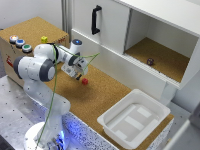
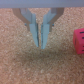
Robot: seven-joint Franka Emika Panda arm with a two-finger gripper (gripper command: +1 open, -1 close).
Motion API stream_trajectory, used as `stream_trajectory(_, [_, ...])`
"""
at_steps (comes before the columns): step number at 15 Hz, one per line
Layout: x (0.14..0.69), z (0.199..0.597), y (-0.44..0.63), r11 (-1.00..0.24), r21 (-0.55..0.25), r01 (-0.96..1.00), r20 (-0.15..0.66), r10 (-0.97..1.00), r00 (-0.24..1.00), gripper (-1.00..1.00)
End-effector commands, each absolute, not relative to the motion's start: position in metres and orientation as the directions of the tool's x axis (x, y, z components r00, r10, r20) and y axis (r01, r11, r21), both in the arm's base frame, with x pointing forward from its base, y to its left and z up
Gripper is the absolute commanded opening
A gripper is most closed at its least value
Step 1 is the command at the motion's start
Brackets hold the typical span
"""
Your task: Slide right the pink block
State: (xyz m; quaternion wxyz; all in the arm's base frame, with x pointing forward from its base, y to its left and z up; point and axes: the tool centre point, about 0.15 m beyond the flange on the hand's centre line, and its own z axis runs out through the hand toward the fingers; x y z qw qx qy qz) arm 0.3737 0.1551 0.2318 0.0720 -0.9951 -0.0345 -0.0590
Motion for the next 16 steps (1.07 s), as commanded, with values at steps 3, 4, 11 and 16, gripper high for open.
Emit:
stream_trajectory(3, [0.416, 0.204, 0.103, -0.984, -0.175, 0.036, 0.078, 0.023, 0.997, -1.00])
stream_trajectory(4, [0.417, 0.205, 0.091, -0.985, -0.170, 0.023, 0.078, 0.010, 0.997, -1.00])
stream_trajectory(11, [0.412, 0.208, 0.019, -0.991, -0.125, -0.056, 0.063, -0.064, 0.996, -1.00])
stream_trajectory(16, [0.416, 0.211, -0.019, -0.991, -0.094, -0.094, 0.050, -0.099, 0.994, -1.00])
